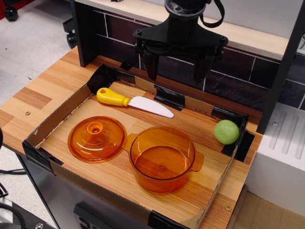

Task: Put knife in pot

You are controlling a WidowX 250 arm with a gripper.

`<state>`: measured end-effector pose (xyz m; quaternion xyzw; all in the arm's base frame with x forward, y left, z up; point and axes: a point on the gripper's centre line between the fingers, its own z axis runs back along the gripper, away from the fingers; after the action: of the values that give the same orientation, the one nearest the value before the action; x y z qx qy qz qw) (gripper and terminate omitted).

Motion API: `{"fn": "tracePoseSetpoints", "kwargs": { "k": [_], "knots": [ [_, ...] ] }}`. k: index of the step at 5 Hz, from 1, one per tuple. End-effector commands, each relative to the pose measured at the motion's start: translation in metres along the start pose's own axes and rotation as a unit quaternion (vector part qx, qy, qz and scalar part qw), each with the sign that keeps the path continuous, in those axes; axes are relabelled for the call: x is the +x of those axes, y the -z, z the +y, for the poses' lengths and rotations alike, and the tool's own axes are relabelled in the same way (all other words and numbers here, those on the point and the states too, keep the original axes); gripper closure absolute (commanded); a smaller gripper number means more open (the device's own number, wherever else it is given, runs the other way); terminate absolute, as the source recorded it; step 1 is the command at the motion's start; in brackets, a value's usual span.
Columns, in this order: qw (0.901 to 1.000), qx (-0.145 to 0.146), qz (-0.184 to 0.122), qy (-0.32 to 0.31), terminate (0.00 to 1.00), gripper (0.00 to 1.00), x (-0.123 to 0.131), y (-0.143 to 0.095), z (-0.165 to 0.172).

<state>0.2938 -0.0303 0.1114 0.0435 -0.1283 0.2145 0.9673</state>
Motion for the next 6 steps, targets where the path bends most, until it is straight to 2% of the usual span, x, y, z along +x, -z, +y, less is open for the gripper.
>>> {"fn": "tracePoseSetpoints", "kwargs": {
  "k": [1,2,3,4,5,6],
  "knots": [
    [1.0000,0.000,0.000,0.000,0.00,0.00,0.000,0.000,0.000],
    [0.9940,0.012,-0.006,-0.108,0.00,0.00,0.012,-0.008,0.010],
    [0.9837,0.028,-0.051,-0.170,0.00,0.00,0.018,-0.004,0.026],
    [0.9506,0.015,-0.077,-0.300,0.00,0.00,0.026,0.000,0.040],
    [0.9138,0.033,-0.059,-0.400,0.00,0.00,0.024,0.008,0.056],
    [0.8660,0.033,-0.032,-0.498,0.00,0.00,0.024,0.025,0.070]
  ]
}}
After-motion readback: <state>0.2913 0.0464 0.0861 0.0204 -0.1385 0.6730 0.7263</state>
